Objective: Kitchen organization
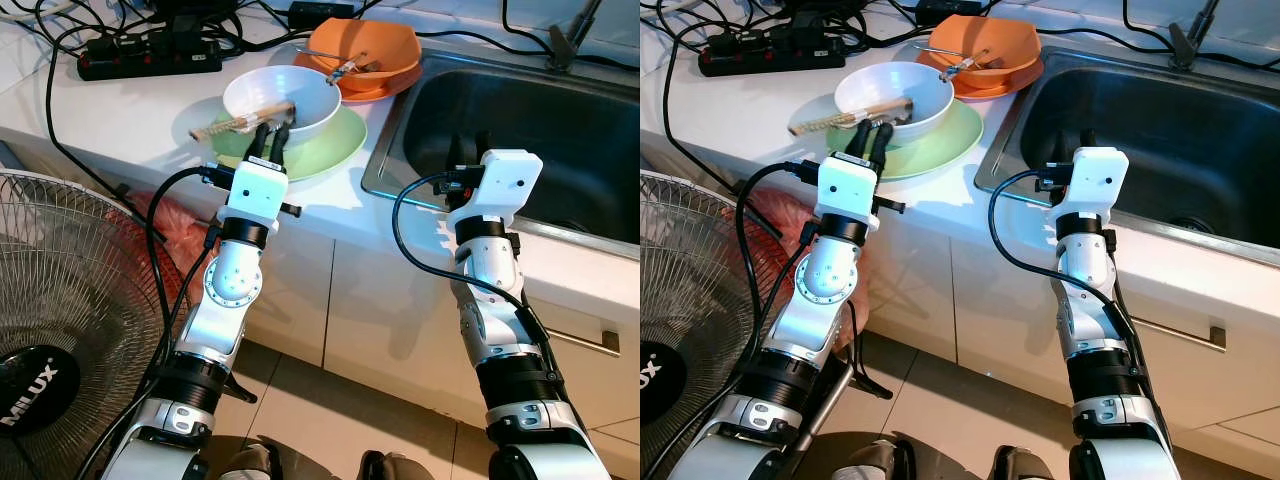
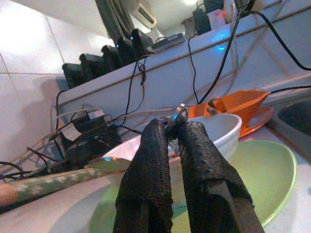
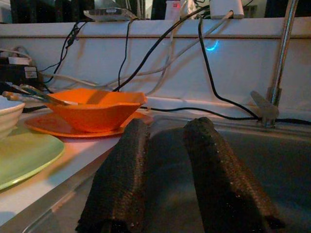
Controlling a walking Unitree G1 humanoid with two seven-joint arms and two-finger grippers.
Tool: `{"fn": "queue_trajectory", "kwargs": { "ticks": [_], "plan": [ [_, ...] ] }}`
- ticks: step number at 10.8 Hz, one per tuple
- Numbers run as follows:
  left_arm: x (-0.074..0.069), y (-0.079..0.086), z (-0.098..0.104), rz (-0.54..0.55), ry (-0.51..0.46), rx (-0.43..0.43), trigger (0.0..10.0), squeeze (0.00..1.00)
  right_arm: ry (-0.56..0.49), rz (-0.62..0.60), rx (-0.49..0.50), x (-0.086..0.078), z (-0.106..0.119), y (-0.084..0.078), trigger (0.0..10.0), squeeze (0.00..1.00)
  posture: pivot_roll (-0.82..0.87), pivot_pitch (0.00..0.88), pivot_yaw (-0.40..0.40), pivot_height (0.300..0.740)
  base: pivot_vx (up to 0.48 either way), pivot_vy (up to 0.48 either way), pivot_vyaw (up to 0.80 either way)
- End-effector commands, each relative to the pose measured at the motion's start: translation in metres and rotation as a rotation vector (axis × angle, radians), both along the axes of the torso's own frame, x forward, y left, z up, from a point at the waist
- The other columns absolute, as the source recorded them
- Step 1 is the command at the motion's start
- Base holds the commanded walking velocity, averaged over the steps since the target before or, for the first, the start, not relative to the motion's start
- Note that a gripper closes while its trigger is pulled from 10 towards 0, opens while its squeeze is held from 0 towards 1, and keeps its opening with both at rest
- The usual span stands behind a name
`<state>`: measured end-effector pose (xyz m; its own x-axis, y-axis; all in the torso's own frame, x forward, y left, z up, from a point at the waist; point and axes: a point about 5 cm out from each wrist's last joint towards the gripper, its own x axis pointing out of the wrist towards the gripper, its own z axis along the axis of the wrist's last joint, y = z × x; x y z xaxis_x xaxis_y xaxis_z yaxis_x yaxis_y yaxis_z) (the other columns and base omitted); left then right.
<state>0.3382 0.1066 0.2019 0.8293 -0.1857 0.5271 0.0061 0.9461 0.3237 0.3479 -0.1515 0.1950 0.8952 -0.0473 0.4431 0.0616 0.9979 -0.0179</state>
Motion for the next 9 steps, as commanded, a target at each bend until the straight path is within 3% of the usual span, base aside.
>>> {"fn": "queue_trajectory", "kwargs": {
  "ticks": [1,5,6,9],
  "plan": [
    [0.001,-0.001,0.005,0.000,-0.016,0.009,0.0,0.00,0.008,-0.003,-0.015,0.000,-0.002,0.000,10.0,0.00,0.02,0.142,0.002,0.740,0.000,0.000,0.00],
    [0.000,-0.007,0.012,-0.033,-0.041,0.018,0.0,0.00,0.010,-0.003,-0.015,0.001,-0.002,0.000,10.0,0.00,0.02,0.139,0.000,0.740,0.000,0.000,0.00],
    [0.000,-0.012,0.010,-0.072,-0.020,0.032,10.0,0.00,0.012,-0.003,-0.014,0.001,-0.002,0.001,10.0,0.00,0.02,0.139,0.002,0.740,0.000,0.000,0.00],
    [-0.005,-0.024,0.012,-0.209,0.011,-0.044,10.0,0.00,0.013,-0.003,-0.015,0.001,-0.003,0.001,10.0,0.00,0.02,0.136,0.004,0.740,0.000,0.000,0.00]
  ]
}}
